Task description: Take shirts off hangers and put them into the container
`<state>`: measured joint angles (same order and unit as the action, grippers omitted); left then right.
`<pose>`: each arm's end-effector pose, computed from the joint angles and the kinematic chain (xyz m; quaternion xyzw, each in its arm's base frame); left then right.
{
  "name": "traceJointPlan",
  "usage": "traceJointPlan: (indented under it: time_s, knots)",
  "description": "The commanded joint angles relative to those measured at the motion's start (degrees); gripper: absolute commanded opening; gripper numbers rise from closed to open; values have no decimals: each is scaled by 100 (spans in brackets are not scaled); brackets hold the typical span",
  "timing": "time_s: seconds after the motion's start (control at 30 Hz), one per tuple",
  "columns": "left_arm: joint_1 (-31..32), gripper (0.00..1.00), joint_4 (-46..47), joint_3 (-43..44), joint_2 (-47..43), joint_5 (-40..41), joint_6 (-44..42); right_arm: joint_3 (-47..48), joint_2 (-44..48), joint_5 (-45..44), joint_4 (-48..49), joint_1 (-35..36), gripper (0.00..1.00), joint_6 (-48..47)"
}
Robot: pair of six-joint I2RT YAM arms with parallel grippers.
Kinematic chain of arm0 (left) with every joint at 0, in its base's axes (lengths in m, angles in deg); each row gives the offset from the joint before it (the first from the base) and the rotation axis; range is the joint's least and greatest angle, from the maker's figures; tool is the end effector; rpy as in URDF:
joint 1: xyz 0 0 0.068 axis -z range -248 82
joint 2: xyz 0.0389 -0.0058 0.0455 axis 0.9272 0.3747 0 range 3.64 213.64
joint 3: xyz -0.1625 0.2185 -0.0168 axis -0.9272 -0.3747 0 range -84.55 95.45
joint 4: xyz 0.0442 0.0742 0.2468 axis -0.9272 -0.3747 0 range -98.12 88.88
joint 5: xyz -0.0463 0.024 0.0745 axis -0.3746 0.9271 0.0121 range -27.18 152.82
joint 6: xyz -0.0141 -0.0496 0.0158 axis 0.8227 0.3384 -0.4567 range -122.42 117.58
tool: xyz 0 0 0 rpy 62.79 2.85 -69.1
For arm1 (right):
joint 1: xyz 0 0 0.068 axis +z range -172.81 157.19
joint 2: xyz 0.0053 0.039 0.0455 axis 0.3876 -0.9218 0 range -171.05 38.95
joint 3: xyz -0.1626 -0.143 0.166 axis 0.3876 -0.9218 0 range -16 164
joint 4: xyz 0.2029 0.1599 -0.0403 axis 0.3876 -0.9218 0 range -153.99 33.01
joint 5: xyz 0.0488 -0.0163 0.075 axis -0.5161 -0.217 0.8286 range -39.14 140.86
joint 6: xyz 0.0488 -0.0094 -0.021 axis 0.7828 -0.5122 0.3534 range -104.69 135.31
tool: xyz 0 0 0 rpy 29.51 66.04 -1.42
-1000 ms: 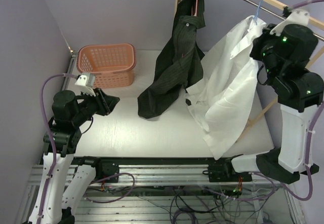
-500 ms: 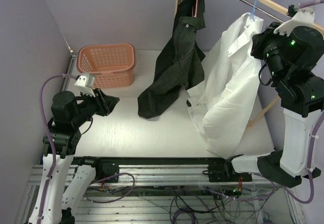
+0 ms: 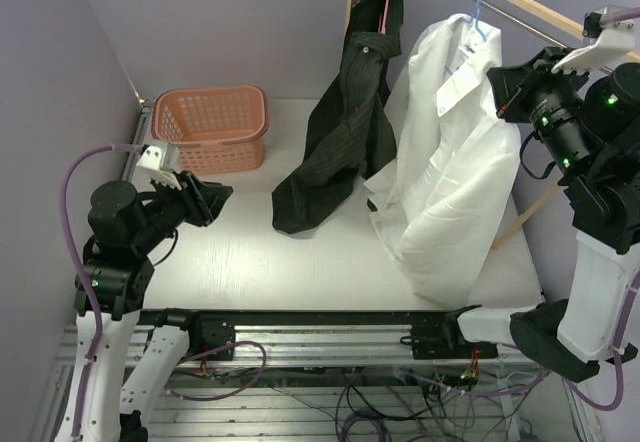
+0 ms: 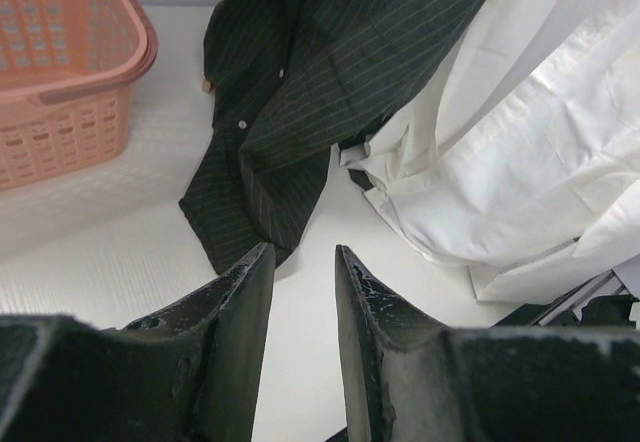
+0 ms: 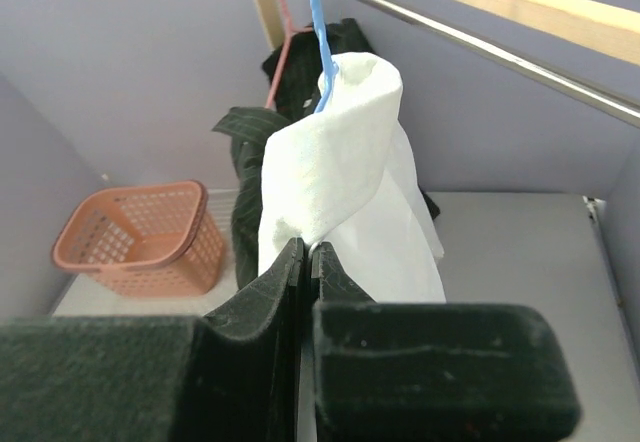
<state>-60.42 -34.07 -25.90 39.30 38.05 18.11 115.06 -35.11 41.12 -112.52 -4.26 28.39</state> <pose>0.1094 -0.0296 0.3999 0.0527 0.7588 -0.3119 0.5693 0.1344 0.0387 0.6083 0.0275 0.6975 0.1375 0.7027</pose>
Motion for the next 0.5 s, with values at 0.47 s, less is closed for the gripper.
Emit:
traceJointPlan:
  time_s: [0.47]
  knots:
    - [42,44,615,2454,1032,-1004,543,-802,1235,5135,1022,-5,0,1443]
